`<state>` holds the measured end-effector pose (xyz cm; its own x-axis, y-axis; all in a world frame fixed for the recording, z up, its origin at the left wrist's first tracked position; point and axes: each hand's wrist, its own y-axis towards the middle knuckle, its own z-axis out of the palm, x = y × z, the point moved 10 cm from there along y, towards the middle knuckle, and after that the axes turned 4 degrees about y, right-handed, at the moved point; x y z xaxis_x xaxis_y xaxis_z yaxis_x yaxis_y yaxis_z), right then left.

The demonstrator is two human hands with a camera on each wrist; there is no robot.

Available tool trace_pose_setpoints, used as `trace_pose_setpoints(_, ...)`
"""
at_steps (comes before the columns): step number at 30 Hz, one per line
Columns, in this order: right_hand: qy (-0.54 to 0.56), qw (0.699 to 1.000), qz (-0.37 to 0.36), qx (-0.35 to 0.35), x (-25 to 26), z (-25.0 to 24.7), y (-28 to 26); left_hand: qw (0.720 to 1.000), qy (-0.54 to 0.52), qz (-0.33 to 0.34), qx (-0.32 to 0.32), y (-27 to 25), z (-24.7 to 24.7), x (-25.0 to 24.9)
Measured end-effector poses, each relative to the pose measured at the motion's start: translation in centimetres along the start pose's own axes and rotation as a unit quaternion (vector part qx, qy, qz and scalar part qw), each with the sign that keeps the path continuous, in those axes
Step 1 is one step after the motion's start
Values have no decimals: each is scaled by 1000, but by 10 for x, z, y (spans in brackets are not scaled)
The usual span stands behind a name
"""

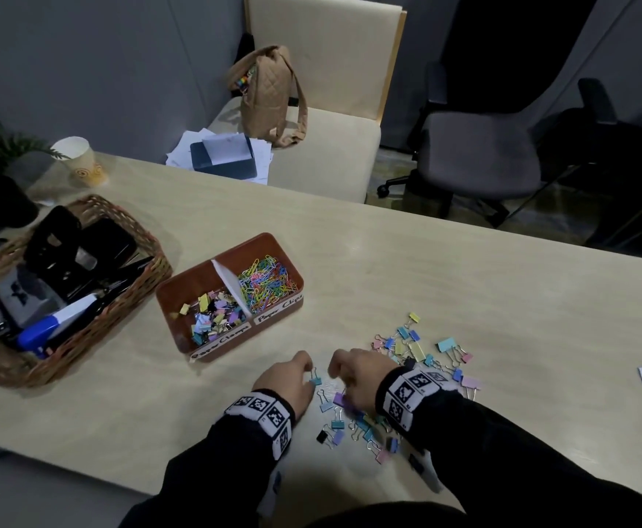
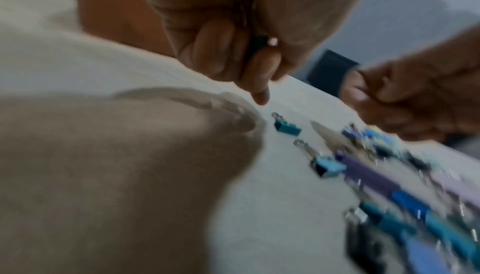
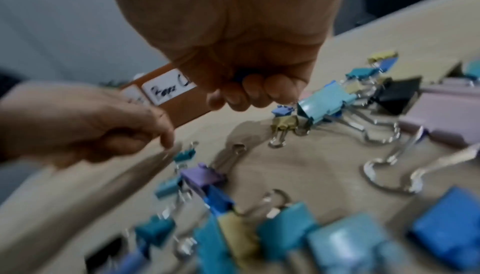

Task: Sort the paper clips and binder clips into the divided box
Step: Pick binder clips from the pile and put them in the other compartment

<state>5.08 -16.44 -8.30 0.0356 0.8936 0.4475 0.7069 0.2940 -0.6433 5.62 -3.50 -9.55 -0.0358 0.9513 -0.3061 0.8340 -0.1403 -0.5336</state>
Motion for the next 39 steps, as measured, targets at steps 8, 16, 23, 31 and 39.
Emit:
trace_pose_setpoints(8, -161, 978, -126, 44, 14, 25, -4, 986, 122, 109, 14, 4, 4, -18)
trace_pose_setpoints(16, -126, 979, -150, -49, 16, 12, -3, 990, 123, 61, 11, 7, -4, -14)
trace_pose_setpoints(23, 362, 930, -16, -64, 23, -26, 9, 953, -291, -79, -35, -11, -6, 45)
trace_pose_setpoints(31, 610, 783, 19, 122, 129, -30, 44, 760, -608, -144, -179, -37, -88, 103)
trace_pose_setpoints(39, 568, 821, 26, 58, 183, -42, 63, 720, -621, -196, -241, -23, -120, 159)
